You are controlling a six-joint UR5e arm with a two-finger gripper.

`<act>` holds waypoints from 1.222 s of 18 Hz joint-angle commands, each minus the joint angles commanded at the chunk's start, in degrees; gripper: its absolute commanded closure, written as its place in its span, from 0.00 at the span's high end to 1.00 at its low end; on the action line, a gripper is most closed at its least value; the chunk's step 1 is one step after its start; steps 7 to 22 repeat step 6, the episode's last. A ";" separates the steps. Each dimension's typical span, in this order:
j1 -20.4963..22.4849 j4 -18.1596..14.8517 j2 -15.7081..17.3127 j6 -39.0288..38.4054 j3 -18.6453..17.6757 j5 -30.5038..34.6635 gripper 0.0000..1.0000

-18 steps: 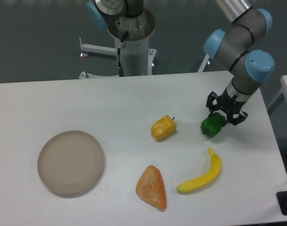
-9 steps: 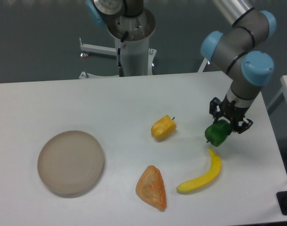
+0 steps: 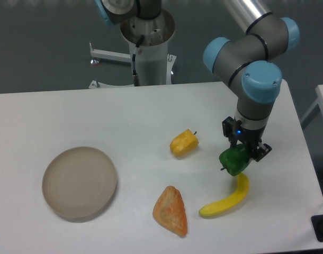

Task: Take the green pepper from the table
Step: 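Lift the held green pepper up off the table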

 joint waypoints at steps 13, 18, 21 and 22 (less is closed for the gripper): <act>-0.53 0.00 -0.09 -0.35 1.14 0.61 0.23; -0.53 0.00 -0.09 -0.35 1.14 0.61 0.23; -0.53 0.00 -0.09 -0.35 1.14 0.61 0.23; -0.53 0.00 -0.09 -0.35 1.14 0.61 0.23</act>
